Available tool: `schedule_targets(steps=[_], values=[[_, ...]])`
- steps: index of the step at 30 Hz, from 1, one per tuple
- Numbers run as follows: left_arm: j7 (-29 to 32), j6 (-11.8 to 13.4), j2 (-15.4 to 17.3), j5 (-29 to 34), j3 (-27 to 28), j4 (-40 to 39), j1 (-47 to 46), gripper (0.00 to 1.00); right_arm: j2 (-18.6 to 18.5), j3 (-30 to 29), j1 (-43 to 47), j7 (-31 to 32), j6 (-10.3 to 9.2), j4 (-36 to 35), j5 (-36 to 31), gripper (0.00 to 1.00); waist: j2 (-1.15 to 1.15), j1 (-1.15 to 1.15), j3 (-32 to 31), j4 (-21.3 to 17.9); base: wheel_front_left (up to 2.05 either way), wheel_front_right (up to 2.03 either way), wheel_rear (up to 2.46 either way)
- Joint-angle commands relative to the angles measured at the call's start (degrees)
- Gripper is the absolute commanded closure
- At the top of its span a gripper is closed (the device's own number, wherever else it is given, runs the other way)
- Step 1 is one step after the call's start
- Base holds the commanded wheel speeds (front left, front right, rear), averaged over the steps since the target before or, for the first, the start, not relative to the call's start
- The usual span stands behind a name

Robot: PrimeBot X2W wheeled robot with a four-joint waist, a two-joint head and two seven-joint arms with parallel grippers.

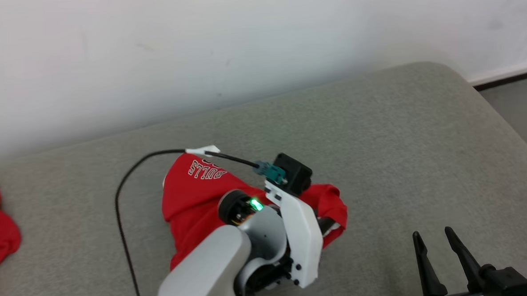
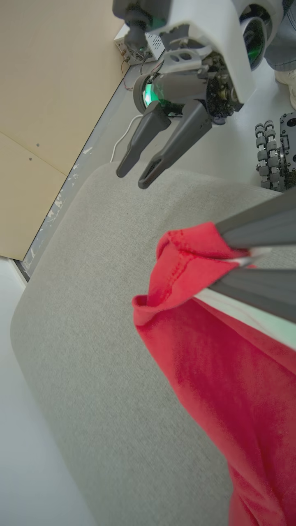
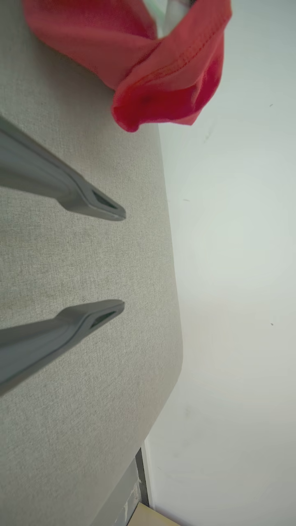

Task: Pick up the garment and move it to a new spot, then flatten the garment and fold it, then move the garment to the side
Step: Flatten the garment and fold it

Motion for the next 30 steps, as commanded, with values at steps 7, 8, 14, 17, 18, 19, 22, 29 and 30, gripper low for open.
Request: schedule_targets(steps=[7,8,14,17,18,19,22,29,30], values=[[-4.33,-0.23,-3.56,0.95,-4.09,4.33,-0.62,0.00,-0.18,0.95,0.05,0.04,-0.12,0.05,1.95,0.00,0.00,0.00,3.55,-5.91,0.00,0.00,0.00],[-4.76,-0.21,-3.79,0.70,-4.59,4.57,-0.67,0.00,-0.17,0.82,0.06,0.04,-0.12,-0.02,1.96,0.00,0.00,0.00,3.69,-6.05,0.00,0.00,0.00],[-6.53,0.54,-4.32,-1.48,-7.05,4.32,-0.12,0.00,-0.16,-0.09,-0.06,0.05,-0.12,-0.26,1.45,0.00,0.00,0.00,3.95,-5.55,0.00,0.00,0.00],[-7.72,0.77,-4.35,-3.68,-8.08,2.50,0.11,0.00,-0.18,-0.35,-0.41,0.05,-0.12,-0.26,1.11,0.00,0.00,0.00,3.84,-4.61,0.00,0.00,0.00],[-8.32,0.80,-4.34,-3.88,-8.40,1.78,0.13,0.00,-0.19,-0.47,-0.43,0.05,-0.12,-0.34,1.07,0.00,0.00,0.00,3.75,-4.19,0.00,0.00,0.00],[-8.95,1.22,-4.35,-4.18,-8.45,1.11,0.24,0.00,-0.18,-0.49,-0.41,0.05,-0.12,-0.41,0.93,0.00,0.00,0.00,3.64,-3.76,0.00,0.00,0.00],[-12.12,2.25,-4.31,-3.81,-7.88,-0.69,0.52,0.00,-0.18,-1.04,-0.07,0.05,-0.12,-0.74,0.54,0.00,0.00,0.00,3.22,-2.19,0.00,0.00,0.00],[-21.55,5.22,-1.34,0.31,-4.66,-2.11,2.46,0.00,-0.16,-3.38,0.89,0.05,-0.12,-2.23,-1.61,0.00,0.00,0.00,1.35,1.58,0.00,0.00,0.00],[-22.97,5.75,-0.89,0.52,-4.08,-2.24,3.09,0.00,-0.18,-3.90,1.05,0.05,-0.12,-2.50,-2.02,0.00,0.00,0.00,0.90,2.28,0.00,0.00,0.00]])
